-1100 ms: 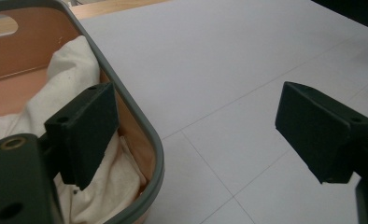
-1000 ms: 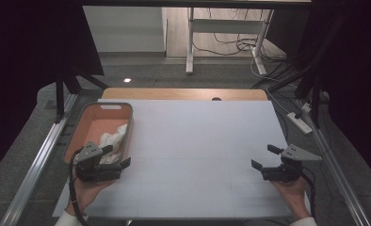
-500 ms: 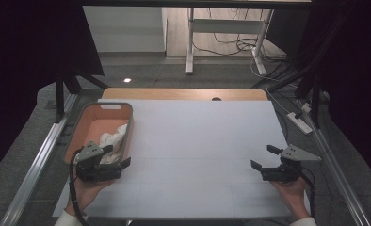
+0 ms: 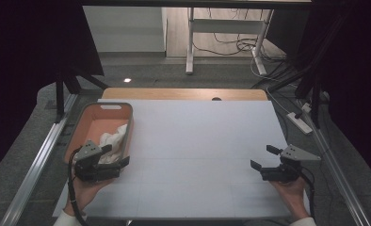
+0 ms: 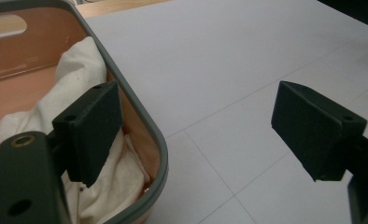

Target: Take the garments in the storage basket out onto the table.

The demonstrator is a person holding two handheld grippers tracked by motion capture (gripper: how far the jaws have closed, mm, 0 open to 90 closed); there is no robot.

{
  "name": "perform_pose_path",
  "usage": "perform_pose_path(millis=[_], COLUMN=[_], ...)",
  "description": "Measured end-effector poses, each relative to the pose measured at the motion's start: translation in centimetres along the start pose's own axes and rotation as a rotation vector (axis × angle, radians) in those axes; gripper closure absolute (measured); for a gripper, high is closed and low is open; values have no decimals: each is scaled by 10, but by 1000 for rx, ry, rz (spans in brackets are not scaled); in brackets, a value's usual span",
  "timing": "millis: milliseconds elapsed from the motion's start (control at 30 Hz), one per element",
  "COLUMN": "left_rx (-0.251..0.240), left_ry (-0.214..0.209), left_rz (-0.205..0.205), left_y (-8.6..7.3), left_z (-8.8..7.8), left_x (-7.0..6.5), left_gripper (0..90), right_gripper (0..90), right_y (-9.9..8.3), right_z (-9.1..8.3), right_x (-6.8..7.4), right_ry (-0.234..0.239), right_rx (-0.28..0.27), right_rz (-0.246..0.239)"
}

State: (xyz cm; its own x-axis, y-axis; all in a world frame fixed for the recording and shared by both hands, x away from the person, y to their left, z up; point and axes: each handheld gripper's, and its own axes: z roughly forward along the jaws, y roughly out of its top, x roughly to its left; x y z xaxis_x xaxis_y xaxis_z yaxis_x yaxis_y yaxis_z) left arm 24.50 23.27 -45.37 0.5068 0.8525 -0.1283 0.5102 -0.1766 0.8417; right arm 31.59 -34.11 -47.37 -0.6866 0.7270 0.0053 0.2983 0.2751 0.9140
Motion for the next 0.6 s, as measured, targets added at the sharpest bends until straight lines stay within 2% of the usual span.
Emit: perform_pose_path(millis=[600], left_rx=[-7], left_ry=[17], left_rz=[-9], left_y=[1], left_z=[-6], left_x=[5], left_gripper=[170], right_gripper=[73], right_y=[-2], right_z=[0], right_x=[-1], right_ry=[-17], right_rx=[6], right_rz=[-4])
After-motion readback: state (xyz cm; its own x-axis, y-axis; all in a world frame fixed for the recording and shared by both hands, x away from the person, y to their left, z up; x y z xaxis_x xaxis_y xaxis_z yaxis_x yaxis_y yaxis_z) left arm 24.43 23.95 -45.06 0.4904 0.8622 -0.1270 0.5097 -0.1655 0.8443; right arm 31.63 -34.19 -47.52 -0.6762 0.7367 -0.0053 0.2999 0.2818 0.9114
